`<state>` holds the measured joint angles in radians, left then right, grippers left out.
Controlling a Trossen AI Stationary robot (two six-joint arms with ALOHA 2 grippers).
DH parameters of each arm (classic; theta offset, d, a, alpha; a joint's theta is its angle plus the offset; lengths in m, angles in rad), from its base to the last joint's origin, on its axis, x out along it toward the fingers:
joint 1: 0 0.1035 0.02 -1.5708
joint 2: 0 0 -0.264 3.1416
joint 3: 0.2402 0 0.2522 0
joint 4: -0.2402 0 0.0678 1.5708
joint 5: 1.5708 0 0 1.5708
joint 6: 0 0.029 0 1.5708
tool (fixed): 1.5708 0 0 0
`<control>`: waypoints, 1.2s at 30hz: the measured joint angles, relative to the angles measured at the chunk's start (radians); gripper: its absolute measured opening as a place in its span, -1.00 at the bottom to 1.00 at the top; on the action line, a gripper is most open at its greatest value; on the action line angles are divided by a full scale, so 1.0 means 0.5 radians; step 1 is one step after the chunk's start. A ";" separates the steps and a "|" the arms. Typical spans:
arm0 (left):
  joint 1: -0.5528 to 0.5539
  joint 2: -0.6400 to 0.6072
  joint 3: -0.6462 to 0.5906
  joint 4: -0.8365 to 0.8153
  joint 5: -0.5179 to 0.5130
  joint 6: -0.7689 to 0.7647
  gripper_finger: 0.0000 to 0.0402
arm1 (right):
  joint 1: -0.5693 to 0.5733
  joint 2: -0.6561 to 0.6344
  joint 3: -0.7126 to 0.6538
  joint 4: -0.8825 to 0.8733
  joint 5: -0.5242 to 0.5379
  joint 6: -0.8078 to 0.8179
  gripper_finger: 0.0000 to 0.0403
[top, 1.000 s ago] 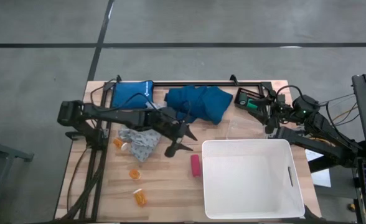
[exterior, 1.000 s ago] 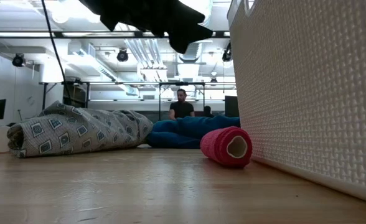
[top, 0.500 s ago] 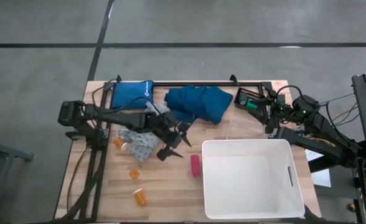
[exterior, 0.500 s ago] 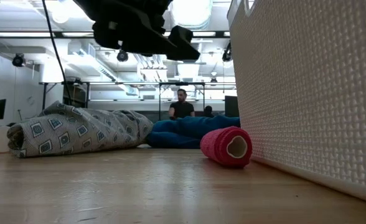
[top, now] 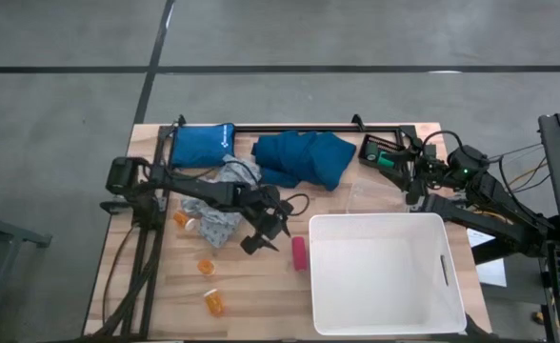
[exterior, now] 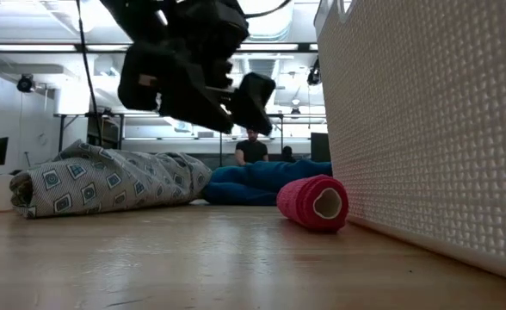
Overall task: Pick & place medical supplies in basket/bin
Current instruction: Put the pink bandage into the black bin
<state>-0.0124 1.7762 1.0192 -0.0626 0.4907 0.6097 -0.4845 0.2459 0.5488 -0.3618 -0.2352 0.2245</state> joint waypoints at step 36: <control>-0.069 0.530 0.071 0.699 -0.081 -0.183 0.26 | 0.000 -0.001 0.000 -0.001 0.000 0.001 0.27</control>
<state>-0.0467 2.0411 1.0549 0.2871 0.4503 0.5181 -0.4844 0.2455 0.5488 -0.3622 -0.2352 0.2249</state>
